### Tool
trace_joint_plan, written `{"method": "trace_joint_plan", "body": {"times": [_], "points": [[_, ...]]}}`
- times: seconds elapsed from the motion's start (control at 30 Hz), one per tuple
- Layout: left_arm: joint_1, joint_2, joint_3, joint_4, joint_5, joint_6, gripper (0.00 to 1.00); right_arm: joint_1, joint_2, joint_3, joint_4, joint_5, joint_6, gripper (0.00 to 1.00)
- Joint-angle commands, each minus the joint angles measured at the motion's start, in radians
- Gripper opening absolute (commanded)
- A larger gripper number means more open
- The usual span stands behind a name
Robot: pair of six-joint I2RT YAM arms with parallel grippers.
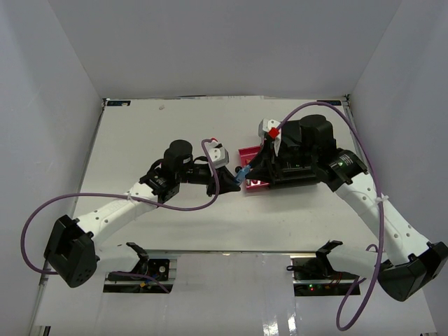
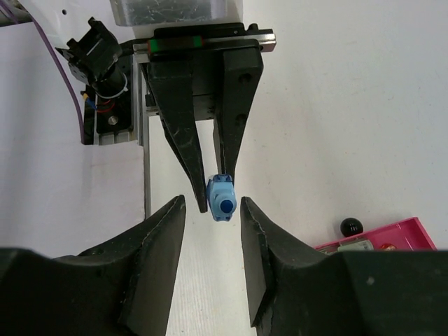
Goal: Sort the stationery into containers
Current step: Close the pen cap on the pen.
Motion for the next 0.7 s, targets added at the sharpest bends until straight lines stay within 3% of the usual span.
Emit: {"method": "trace_joint_plan", "body": {"times": [0.0, 0.3, 0.53, 0.67], "points": [[0.002, -0.001, 0.021, -0.014, 0.025, 0.022, 0.01, 0.003, 0.005, 0.044, 0.005, -0.039, -0.003, 0.43], [0.002, -0.005, 0.018, -0.011, 0.028, 0.022, 0.0, 0.003, 0.026, 0.048, 0.005, -0.048, -0.006, 0.29], [0.002, -0.007, 0.019, -0.026, 0.024, 0.039, 0.0, 0.003, 0.038, 0.065, 0.005, -0.043, -0.004, 0.08], [0.002, -0.004, 0.021, -0.049, 0.002, 0.071, 0.0, 0.003, 0.034, 0.084, -0.002, -0.022, -0.015, 0.08]]}}
